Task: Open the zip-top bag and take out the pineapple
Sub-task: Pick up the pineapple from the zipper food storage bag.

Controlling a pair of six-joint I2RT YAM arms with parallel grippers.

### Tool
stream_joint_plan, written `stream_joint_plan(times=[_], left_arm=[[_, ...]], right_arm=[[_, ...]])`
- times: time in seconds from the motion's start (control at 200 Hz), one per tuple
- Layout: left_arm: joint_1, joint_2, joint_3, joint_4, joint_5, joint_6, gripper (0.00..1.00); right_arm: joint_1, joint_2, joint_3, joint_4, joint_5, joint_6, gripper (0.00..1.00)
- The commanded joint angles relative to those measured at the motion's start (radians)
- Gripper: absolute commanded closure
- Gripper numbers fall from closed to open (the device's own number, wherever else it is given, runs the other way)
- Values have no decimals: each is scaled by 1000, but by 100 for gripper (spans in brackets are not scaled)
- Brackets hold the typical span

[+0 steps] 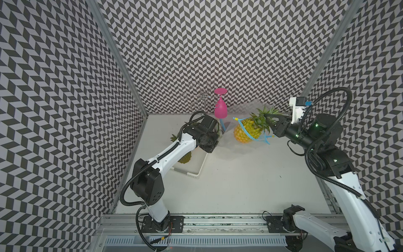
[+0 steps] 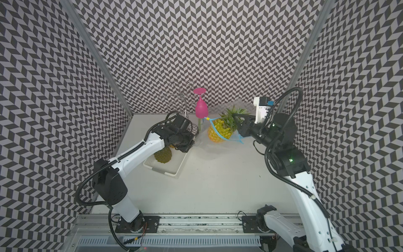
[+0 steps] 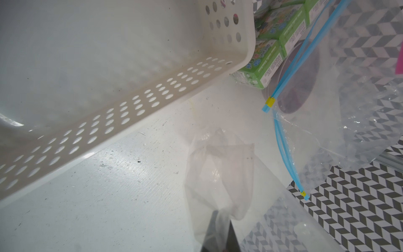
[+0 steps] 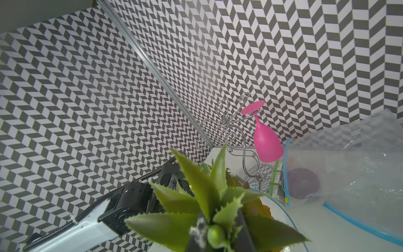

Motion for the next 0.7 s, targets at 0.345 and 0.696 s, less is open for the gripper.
stream_joint_plan(times=[0.345, 0.696], left_arm=[[-4, 81, 47, -87, -156, 78, 100], [-76, 142, 145, -30, -150, 85, 100]], right_arm=[[-31, -64, 147, 66, 54, 78, 100], [-31, 41, 258, 72, 111, -8, 100]])
